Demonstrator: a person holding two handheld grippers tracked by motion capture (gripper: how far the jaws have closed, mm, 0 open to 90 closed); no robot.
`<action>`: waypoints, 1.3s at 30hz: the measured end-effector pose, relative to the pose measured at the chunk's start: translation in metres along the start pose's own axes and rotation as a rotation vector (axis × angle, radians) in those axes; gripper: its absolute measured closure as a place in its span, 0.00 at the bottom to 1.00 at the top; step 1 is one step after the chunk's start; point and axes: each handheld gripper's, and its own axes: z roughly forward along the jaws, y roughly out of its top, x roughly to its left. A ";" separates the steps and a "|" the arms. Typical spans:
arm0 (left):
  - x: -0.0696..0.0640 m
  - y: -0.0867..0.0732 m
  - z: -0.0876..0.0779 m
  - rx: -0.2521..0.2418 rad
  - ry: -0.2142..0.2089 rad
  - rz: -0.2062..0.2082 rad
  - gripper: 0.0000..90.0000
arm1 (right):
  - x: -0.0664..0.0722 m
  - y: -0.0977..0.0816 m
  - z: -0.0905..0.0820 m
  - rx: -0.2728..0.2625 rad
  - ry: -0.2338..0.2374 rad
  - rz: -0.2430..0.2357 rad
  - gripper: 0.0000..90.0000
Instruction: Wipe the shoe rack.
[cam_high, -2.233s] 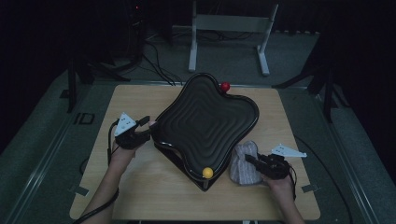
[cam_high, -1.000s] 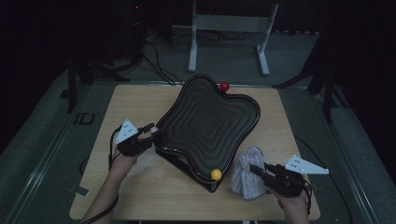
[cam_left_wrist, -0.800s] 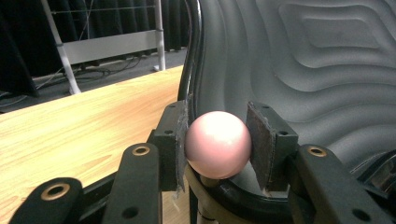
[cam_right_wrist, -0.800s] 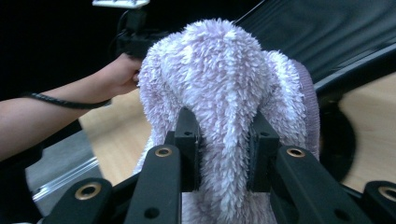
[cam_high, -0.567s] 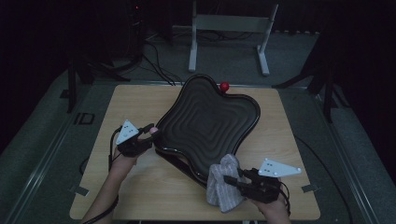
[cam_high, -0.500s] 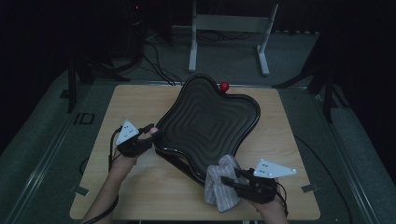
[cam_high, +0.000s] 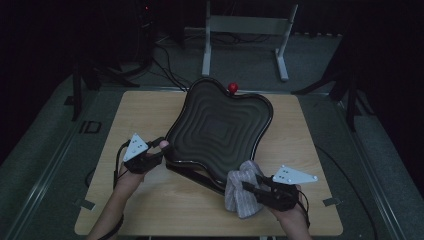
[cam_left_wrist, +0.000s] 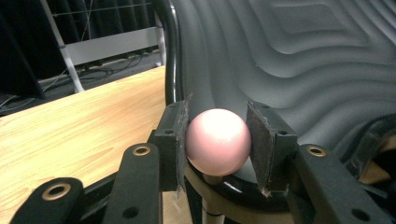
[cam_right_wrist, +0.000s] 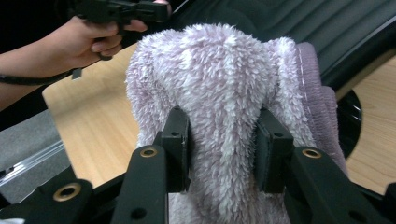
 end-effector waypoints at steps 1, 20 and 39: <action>-0.001 0.000 -0.001 -0.001 -0.004 0.000 0.67 | -0.002 0.000 0.000 -0.001 -0.003 0.004 0.69; -0.022 -0.002 -0.004 -0.013 -0.071 0.012 0.67 | -0.056 0.007 -0.001 -0.038 -0.116 0.060 0.71; -0.043 -0.001 -0.001 -0.019 -0.113 0.015 0.67 | -0.095 0.019 0.007 -0.047 -0.181 0.097 0.73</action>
